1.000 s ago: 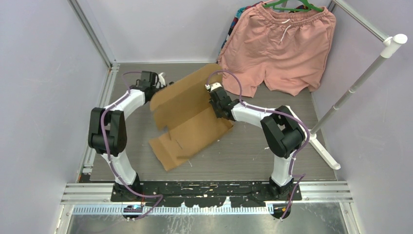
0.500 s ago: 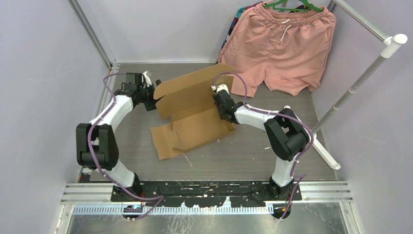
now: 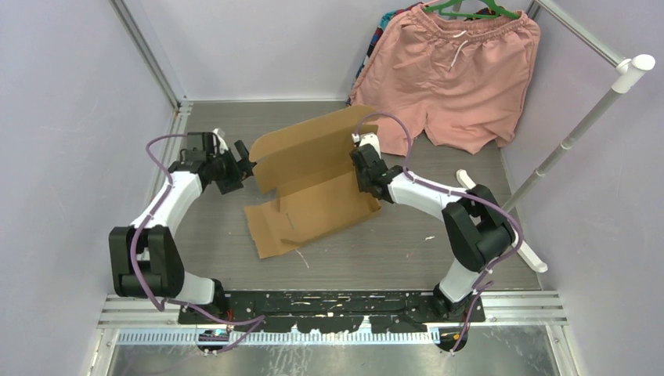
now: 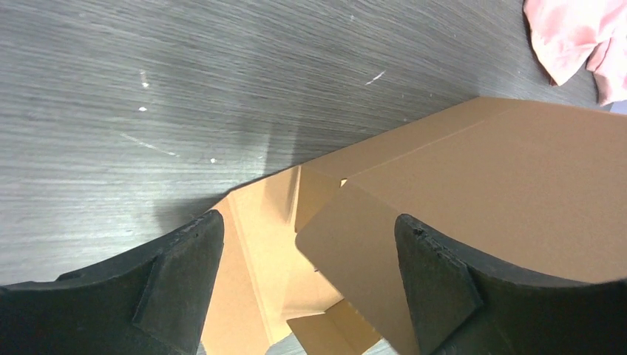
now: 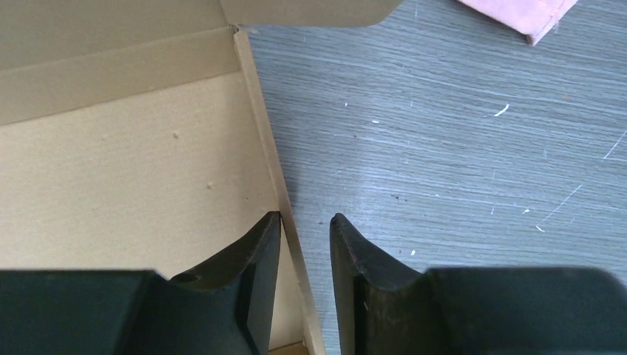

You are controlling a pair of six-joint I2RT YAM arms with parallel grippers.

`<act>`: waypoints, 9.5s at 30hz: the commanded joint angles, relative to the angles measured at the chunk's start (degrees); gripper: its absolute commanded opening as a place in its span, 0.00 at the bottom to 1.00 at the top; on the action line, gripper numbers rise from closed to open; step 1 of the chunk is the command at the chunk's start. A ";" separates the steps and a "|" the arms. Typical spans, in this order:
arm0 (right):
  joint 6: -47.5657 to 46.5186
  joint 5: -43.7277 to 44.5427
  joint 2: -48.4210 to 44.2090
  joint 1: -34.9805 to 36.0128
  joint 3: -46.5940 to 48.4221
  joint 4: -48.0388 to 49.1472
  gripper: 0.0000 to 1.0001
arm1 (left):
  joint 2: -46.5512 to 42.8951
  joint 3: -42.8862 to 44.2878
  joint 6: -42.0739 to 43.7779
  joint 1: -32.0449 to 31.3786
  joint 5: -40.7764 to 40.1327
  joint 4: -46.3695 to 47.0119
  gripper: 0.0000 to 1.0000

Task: Fold the paper box

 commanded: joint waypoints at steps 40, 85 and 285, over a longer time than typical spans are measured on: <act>1.81 -6.11 -7.14 -2.86 1.20 -4.45 0.76 | -33.24 -22.02 -10.94 4.19 -3.59 -3.43 0.97; 2.43 -6.82 1.48 -2.85 5.02 -5.53 0.43 | -38.29 -34.27 -17.68 5.15 -9.68 -10.30 0.18; 4.41 -2.58 7.57 2.89 9.58 -11.30 0.38 | -27.21 -35.06 -30.85 -15.95 -13.98 30.93 0.64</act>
